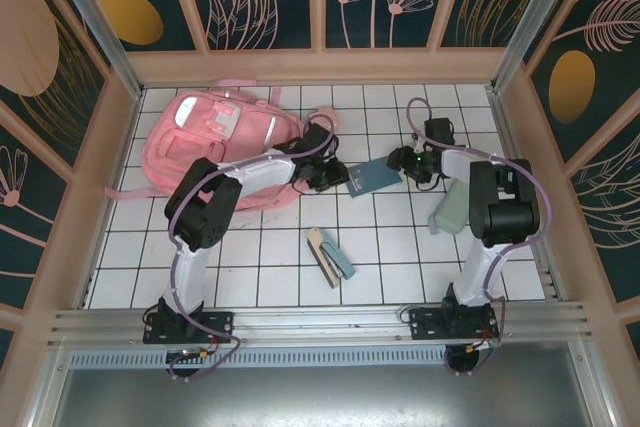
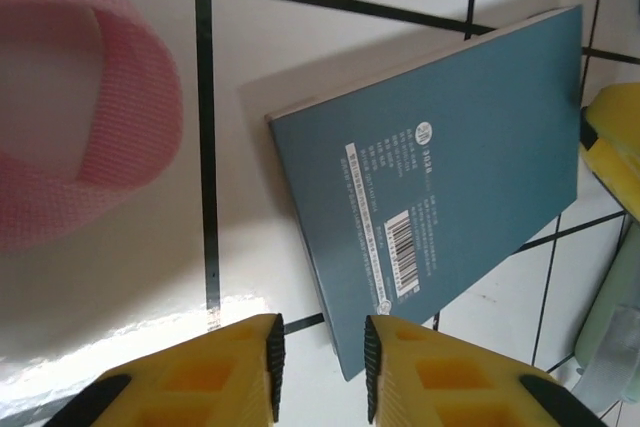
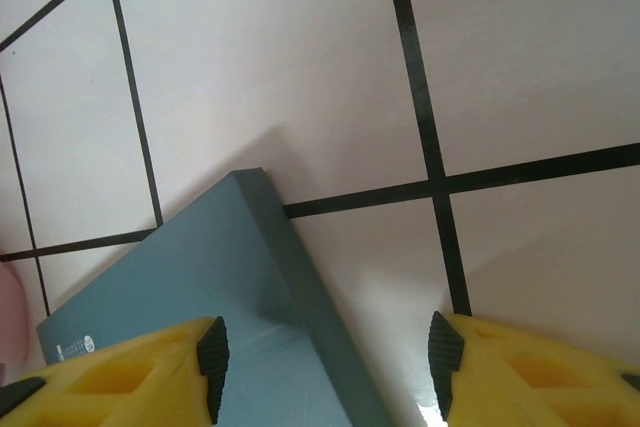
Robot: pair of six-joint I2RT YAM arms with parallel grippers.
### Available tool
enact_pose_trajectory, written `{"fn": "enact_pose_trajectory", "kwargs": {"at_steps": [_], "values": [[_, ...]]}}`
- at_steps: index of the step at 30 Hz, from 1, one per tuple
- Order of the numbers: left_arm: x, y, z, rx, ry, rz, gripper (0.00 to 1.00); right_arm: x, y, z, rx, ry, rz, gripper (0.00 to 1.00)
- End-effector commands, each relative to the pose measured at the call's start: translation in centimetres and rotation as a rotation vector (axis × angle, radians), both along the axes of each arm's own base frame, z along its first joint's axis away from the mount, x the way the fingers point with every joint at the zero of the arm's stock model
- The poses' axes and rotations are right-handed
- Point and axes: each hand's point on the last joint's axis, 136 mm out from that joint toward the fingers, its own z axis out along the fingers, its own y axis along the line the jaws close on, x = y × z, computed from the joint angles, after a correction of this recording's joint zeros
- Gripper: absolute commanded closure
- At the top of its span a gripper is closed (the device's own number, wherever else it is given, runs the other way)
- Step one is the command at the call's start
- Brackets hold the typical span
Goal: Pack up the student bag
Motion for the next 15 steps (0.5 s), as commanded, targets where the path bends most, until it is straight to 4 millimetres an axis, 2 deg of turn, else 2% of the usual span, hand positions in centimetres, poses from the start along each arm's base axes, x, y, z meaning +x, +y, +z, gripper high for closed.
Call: {"fn": "enact_pose_trajectory", "kwargs": {"at_steps": [1, 5, 9, 15], "values": [[0.1, -1.2, -1.2, -0.017, 0.025, -0.016, 0.73, -1.5, 1.6, -1.6, 0.058, 0.054, 0.064, 0.43], [-0.3, -0.7, -3.0, 0.027, 0.057, -0.017, 0.74, -2.2, 2.5, -1.4, 0.099, 0.061, 0.096, 0.44], [-0.4, -0.7, -3.6, 0.032, 0.060, -0.024, 0.76, -3.4, 4.1, -0.8, 0.186, 0.074, 0.143, 0.48], [-0.2, -0.9, -3.7, 0.032, 0.050, -0.038, 0.80, -4.8, 6.3, 1.9, 0.360, 0.045, 0.232, 0.51]]}}
